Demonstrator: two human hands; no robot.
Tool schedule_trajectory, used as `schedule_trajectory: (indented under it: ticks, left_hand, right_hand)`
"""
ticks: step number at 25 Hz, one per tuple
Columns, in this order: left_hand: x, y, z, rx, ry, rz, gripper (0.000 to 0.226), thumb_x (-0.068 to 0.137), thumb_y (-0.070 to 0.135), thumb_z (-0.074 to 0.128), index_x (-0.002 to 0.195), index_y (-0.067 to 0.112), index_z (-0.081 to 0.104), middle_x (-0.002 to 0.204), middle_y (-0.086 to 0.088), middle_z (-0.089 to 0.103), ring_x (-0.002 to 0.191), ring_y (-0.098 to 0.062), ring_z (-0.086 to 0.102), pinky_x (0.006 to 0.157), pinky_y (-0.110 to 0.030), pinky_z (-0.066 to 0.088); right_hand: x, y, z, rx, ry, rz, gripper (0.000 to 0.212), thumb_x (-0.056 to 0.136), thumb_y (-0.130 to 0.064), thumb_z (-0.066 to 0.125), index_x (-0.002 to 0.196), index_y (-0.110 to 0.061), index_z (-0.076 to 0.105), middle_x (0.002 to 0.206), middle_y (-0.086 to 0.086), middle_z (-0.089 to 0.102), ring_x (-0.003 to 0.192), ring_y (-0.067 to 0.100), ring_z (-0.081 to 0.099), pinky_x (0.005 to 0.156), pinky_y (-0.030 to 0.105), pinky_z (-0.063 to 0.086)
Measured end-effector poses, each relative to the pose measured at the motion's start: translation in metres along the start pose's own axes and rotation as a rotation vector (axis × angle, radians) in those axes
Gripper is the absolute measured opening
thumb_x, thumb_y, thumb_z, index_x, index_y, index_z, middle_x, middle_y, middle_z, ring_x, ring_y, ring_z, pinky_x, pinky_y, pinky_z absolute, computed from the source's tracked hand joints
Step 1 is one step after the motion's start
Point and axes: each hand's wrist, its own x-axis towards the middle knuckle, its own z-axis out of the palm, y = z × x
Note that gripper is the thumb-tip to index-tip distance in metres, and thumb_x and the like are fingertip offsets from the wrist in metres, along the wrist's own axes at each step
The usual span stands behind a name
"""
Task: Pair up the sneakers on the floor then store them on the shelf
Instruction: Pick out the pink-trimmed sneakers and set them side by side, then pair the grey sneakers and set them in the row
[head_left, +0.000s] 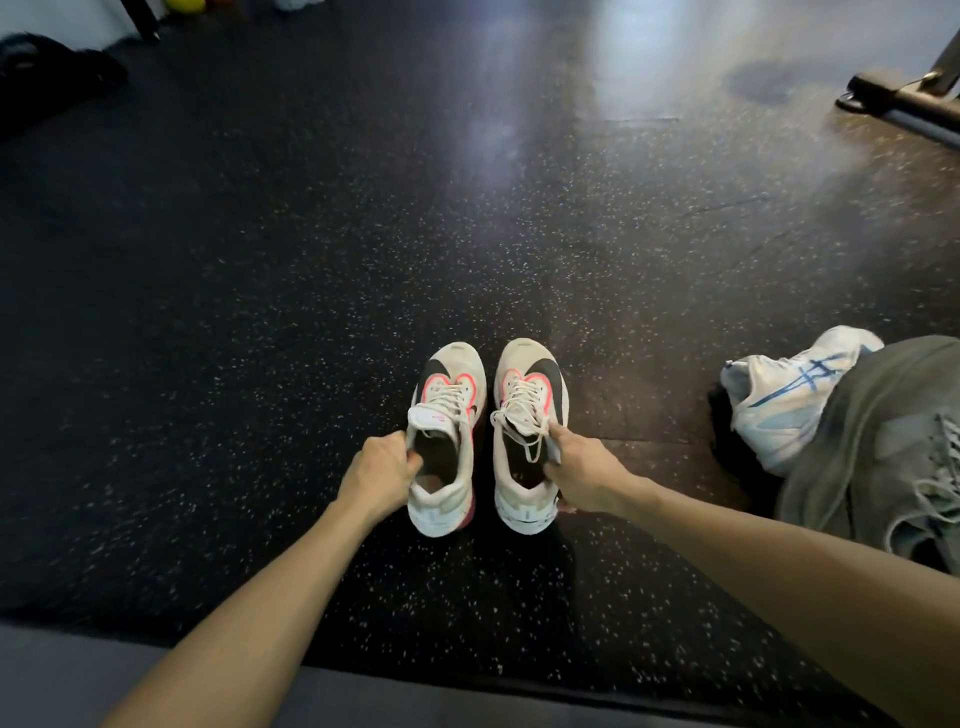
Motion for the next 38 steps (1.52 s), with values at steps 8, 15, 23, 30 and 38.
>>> schedule_trajectory:
  ticks: [8,15,23,30,38]
  left_hand:
    - [0.015,-0.022,-0.008,-0.051,-0.101,-0.037,0.024,0.092,0.031,0.047,0.092,0.010,0.058,0.094,-0.013,0.067,0.082,-0.029,0.064,0.074,-0.039,0.052]
    - [0.027,0.017,-0.042,-0.038,0.156,-0.029,0.023,0.078,0.027,0.061,0.099,0.020,0.053,0.108,-0.005,0.059,0.099,-0.028,0.057,0.083,-0.040,0.049]
    - [0.017,0.154,-0.027,-0.083,0.243,0.308,0.032,0.082,0.042,0.063,0.105,0.021,0.057,0.110,-0.005,0.056,0.105,-0.027,0.055,0.089,-0.040,0.049]
    - [-0.026,0.297,0.025,-0.123,-0.057,0.553,0.037,0.075,0.057,0.062,0.097,0.028,0.055,0.100,0.003,0.059,0.093,-0.020,0.059,0.084,-0.038,0.052]
    - [-0.064,0.389,0.076,-0.042,-0.256,0.695,0.045,0.068,0.067,0.062,0.081,0.025,0.052,0.082,0.004,0.062,0.083,-0.020,0.061,0.078,-0.038,0.053]
  right_hand:
    - [0.003,-0.032,0.010,-0.001,-0.078,-0.105,0.045,0.097,-0.014,0.042,0.141,-0.008,0.035,0.130,0.021,0.055,0.096,0.033,0.062,0.087,0.039,0.051]
    - [0.003,-0.018,-0.022,0.006,-0.005,-0.051,0.052,0.096,-0.039,0.048,0.140,-0.012,0.037,0.130,0.014,0.056,0.101,0.030,0.061,0.086,0.042,0.052]
    - [-0.032,0.041,-0.117,0.018,0.373,0.036,0.052,0.094,-0.039,0.052,0.137,-0.011,0.043,0.124,0.014,0.063,0.108,0.029,0.061,0.092,0.037,0.049]
    - [-0.110,0.148,-0.196,0.054,0.736,0.223,0.042,0.093,-0.033,0.057,0.127,-0.008,0.055,0.121,0.015,0.065,0.115,0.030,0.058,0.095,0.033,0.043]
    - [-0.180,0.264,-0.202,0.098,0.789,0.540,0.039,0.094,-0.029,0.054,0.123,-0.003,0.056,0.124,0.018,0.062,0.114,0.034,0.057,0.090,0.035,0.043]
